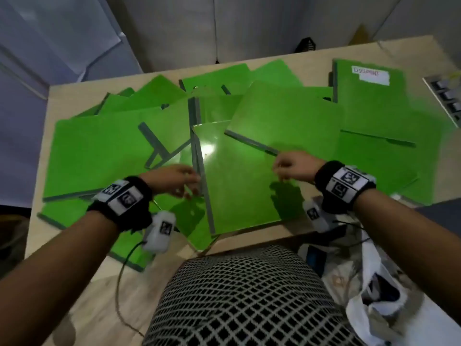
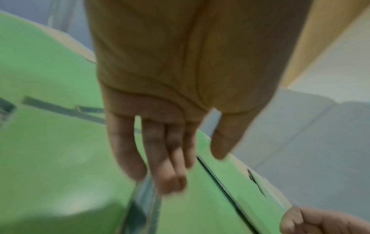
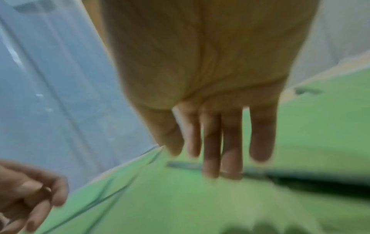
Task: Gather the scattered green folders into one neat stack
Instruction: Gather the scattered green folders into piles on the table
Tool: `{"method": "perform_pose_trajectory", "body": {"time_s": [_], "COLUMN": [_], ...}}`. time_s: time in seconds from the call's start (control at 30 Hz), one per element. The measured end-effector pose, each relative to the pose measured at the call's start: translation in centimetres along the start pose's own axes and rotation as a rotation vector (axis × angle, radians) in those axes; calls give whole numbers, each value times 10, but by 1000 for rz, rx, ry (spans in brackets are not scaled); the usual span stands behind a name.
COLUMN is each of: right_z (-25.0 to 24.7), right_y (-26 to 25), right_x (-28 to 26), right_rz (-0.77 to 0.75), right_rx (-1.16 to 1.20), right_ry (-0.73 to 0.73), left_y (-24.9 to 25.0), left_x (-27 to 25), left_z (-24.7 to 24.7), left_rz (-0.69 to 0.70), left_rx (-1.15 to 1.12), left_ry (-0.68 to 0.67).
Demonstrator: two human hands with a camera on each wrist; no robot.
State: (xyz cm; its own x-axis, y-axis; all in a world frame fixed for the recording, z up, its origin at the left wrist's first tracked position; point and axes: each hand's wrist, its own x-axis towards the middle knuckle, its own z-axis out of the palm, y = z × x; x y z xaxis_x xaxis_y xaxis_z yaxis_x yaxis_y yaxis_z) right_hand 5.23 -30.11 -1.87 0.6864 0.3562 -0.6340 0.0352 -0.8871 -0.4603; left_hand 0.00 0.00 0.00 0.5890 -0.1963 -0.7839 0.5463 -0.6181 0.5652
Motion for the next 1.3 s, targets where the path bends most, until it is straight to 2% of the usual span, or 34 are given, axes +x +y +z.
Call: {"method": "perform_pose_trajectory", "body": {"time_s": [0.07, 0.1, 0.13, 0.2, 0.3, 0.4, 0.63, 0.73, 0.8, 0.97, 1.0, 1.1, 1.13, 1.23, 1.3], "right_z": [-15, -23, -29, -31, -25, -22, -30, -29, -23, -9, -5, 16, 25, 44, 43], "right_y": [4, 7, 10, 19, 35, 41, 37, 28, 22, -7, -17, -47, -56, -77, -80], "right_x": [16, 24, 31, 45, 54, 58, 50, 45, 43, 35, 34, 32, 32, 37, 43], "right_rz": [99, 150, 206, 331, 451, 395, 188, 87, 49, 1, -3, -62, -89, -156, -150], "right_rx": [-9, -103, -215, -375, -459, -456, -634, -730, -755, -697, -680, -676, -681, -630, -511], "right_ry": [295, 387, 421, 343, 197, 147, 53, 50, 60, 48, 40, 3, -5, 14, 81], "left_y": [9, 13, 17, 21, 21, 18, 20, 25, 27, 29, 28, 24, 21, 4, 28], "left_x": [26, 39, 48, 62, 74, 80, 82, 82, 82, 89, 89, 102, 111, 138, 105], "left_z": [-5, -6, -4, 3, 10, 9, 13, 19, 21, 19, 18, 12, 9, 5, 16], "left_rz": [2, -35, -78, -168, -200, -250, -288, -322, -288, -274, -264, -177, -199, -351, -356], "left_rx": [-126, -157, -149, -161, -213, -241, -262, -151, -119, -5, -41, -567, -697, -829, -739], "left_ry": [314, 412, 457, 468, 515, 511, 475, 473, 479, 554, 561, 561, 568, 620, 617]}}
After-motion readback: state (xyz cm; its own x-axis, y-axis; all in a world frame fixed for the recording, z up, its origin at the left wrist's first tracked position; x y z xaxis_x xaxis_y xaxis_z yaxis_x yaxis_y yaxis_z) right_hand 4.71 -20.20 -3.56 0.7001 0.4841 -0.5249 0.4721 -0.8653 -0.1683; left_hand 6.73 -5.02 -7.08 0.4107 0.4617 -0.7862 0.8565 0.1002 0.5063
